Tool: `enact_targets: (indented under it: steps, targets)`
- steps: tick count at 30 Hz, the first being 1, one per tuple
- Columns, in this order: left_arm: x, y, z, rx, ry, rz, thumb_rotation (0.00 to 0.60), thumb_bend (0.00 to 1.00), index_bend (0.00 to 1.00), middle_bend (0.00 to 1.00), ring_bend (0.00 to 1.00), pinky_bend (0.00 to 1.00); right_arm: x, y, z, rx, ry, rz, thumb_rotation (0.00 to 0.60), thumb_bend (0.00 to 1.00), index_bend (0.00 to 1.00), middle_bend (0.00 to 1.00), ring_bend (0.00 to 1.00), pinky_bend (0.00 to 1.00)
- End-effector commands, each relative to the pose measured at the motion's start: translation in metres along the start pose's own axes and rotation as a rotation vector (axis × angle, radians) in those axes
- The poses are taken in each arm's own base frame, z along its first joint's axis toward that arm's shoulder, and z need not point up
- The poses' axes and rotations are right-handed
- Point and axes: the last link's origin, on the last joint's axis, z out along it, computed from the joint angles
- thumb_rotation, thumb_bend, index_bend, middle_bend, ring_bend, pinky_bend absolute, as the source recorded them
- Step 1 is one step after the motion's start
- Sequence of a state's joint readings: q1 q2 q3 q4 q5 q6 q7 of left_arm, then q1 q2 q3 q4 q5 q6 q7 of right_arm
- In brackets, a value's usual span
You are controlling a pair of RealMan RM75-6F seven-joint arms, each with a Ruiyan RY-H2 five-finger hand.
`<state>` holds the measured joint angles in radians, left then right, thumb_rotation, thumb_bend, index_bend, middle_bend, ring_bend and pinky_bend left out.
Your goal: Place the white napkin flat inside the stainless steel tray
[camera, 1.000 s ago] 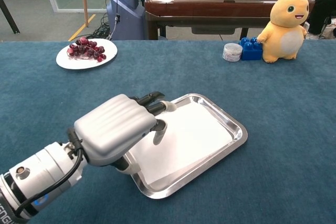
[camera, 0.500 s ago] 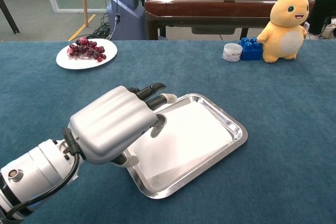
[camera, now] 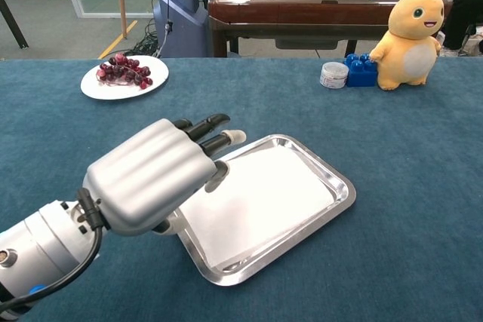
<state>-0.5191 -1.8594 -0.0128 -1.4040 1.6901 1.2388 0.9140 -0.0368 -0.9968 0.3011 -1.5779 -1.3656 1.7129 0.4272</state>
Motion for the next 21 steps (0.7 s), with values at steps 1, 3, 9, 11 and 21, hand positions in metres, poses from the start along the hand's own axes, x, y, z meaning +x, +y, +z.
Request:
enact_targets:
  steps: [1,3,9,11,21]
  targets:
    - [0.002,0.002,-0.003,-0.006,-0.002,-0.001,0.6,0.11,0.5,0.14,0.06,0.31,0.0,0.0,0.0,0.0,-0.001,-0.001,0.6,0.19,0.52,0.31,0.18,0.1]
    - [0.003,0.004,-0.004,-0.01,-0.002,-0.009,0.6,0.11,0.5,0.14,0.06,0.31,0.0,0.0,0.0,0.0,-0.001,-0.001,0.6,0.19,0.52,0.31,0.18,0.1]
    - [0.006,0.001,-0.007,-0.001,-0.008,0.0,0.6,0.11,0.5,0.14,0.06,0.31,0.0,0.0,0.0,-0.001,-0.001,-0.001,0.6,0.19,0.52,0.31,0.18,0.1]
    - [0.006,-0.002,-0.008,0.013,-0.016,0.002,0.6,0.11,0.49,0.14,0.06,0.31,-0.001,0.0,0.0,0.0,-0.003,-0.001,0.6,0.19,0.52,0.31,0.18,0.1]
    - [0.007,-0.032,-0.023,0.098,-0.073,-0.009,0.6,0.11,0.4,0.14,0.07,0.31,-0.005,-0.002,-0.002,0.004,-0.02,-0.006,0.6,0.19,0.52,0.31,0.18,0.1]
